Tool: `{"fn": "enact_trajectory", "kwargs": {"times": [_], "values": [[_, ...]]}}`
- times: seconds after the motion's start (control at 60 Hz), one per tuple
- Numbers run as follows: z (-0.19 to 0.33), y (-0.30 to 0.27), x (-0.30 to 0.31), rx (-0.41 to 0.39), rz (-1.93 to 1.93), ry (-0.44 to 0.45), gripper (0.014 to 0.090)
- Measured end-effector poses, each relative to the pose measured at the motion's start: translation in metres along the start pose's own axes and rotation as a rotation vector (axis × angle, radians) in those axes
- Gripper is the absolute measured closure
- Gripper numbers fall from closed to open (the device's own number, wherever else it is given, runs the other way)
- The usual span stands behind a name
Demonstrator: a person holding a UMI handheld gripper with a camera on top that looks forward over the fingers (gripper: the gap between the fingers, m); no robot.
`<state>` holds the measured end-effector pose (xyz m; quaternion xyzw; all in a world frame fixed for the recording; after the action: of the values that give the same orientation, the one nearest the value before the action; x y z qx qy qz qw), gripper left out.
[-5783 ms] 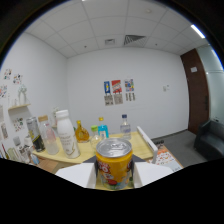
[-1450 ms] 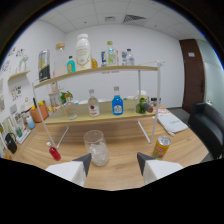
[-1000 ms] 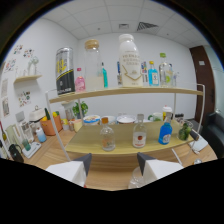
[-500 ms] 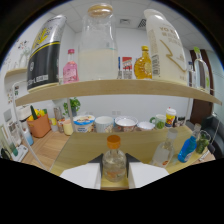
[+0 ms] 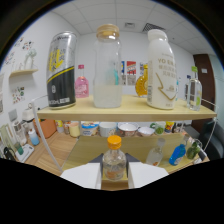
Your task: Make me a cup of Vodka Sunrise.
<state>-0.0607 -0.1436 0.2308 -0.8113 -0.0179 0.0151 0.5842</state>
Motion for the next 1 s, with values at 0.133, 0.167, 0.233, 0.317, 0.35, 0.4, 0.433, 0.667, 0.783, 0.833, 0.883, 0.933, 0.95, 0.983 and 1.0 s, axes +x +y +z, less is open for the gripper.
{"fn": "enact_trajectory", "kwargs": {"times": [0.133,0.167,0.233,0.317,0.35,0.4,0.433,0.667,0.783,0.833,0.883,0.933,0.95,0.983,1.0], "values": [[-0.039,-0.006,-0.008,0.032,0.016,-0.025,0.0695],[-0.047,-0.003,-0.010,0.033,0.024,-0.032,0.0694],[-0.059,0.008,-0.011,0.026,0.036,-0.034,0.0696],[-0.070,0.025,-0.013,0.015,0.035,-0.029,0.0697],[-0.073,0.033,-0.013,0.009,0.038,-0.028,0.0695],[-0.074,0.045,-0.015,-0.002,0.043,-0.028,0.0695],[-0.074,0.054,-0.015,-0.008,0.046,-0.025,0.0696],[-0.034,0.123,-0.010,-0.074,0.101,0.009,0.0696],[-0.012,0.156,-0.006,-0.128,0.120,0.039,0.0696],[-0.004,0.170,-0.005,-0.152,0.124,0.047,0.0696],[0.002,0.181,-0.006,-0.173,0.124,0.053,0.0696],[0.006,0.190,-0.005,-0.189,0.118,0.057,0.0696],[0.007,0.192,-0.006,-0.194,0.115,0.058,0.0697],[0.009,0.197,-0.006,-0.205,0.108,0.058,0.0697],[0.010,0.200,-0.006,-0.208,0.103,0.058,0.0696]]}}
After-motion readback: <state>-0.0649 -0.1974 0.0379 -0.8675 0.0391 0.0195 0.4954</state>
